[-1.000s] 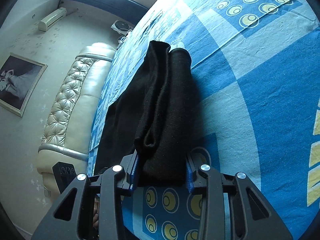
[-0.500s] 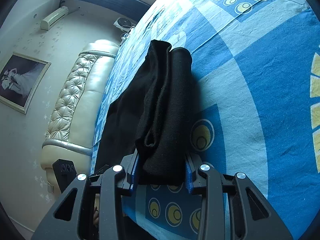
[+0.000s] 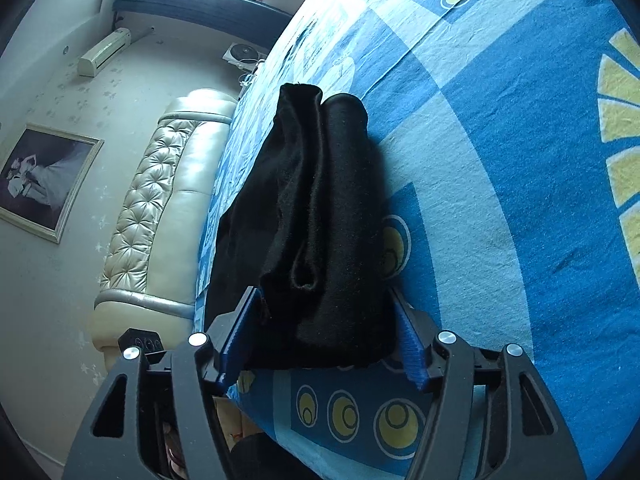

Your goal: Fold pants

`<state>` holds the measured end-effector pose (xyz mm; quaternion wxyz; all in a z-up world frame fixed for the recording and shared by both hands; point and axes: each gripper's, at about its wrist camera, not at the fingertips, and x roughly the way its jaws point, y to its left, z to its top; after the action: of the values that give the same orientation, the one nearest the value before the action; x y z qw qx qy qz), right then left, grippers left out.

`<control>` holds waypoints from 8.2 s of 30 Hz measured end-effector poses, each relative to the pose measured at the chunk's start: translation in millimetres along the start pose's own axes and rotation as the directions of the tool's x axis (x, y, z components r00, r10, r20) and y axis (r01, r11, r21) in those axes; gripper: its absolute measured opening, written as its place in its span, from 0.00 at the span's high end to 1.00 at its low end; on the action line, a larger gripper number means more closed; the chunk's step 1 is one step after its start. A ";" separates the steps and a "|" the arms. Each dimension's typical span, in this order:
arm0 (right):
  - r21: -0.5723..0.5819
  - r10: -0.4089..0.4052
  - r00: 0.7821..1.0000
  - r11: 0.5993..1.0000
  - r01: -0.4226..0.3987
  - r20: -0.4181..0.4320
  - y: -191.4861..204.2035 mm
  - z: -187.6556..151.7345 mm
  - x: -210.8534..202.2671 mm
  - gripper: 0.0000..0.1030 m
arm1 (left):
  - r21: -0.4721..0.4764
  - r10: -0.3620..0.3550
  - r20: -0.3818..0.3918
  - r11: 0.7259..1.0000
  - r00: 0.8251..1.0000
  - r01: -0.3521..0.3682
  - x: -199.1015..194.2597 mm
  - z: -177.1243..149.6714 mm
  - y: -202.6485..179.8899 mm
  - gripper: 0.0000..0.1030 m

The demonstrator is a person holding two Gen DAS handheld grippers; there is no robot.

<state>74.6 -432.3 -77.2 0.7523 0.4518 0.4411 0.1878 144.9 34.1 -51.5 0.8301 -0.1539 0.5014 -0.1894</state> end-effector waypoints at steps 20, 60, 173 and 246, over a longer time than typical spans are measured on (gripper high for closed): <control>-0.080 -0.052 0.999 0.995 0.051 -0.010 16.7 1.0 14.8 0.63 | -0.013 -0.006 0.002 1.000 1.000 0.006 4.9 2.9 -5.1 0.63; -0.034 -0.015 0.999 0.999 0.013 -0.048 5.3 -19.9 5.6 0.54 | 0.052 0.018 -0.002 0.998 1.000 -0.017 -8.7 -19.2 -11.9 0.52; -0.102 0.013 0.999 0.995 -0.018 -0.047 15.2 61.0 41.8 0.28 | 0.092 -0.013 -0.028 0.996 1.000 0.015 40.2 60.5 17.6 0.11; -0.368 -0.515 0.812 0.724 0.583 0.274 76.7 -103.5 -37.7 0.21 | 0.152 0.317 0.298 0.916 0.901 -0.372 -83.8 -115.0 -85.8 0.10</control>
<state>-23.1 -364.8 -14.7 0.8864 0.1337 0.4429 0.0147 -6.9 -9.7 -0.1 0.9217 0.0000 0.3820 -0.0671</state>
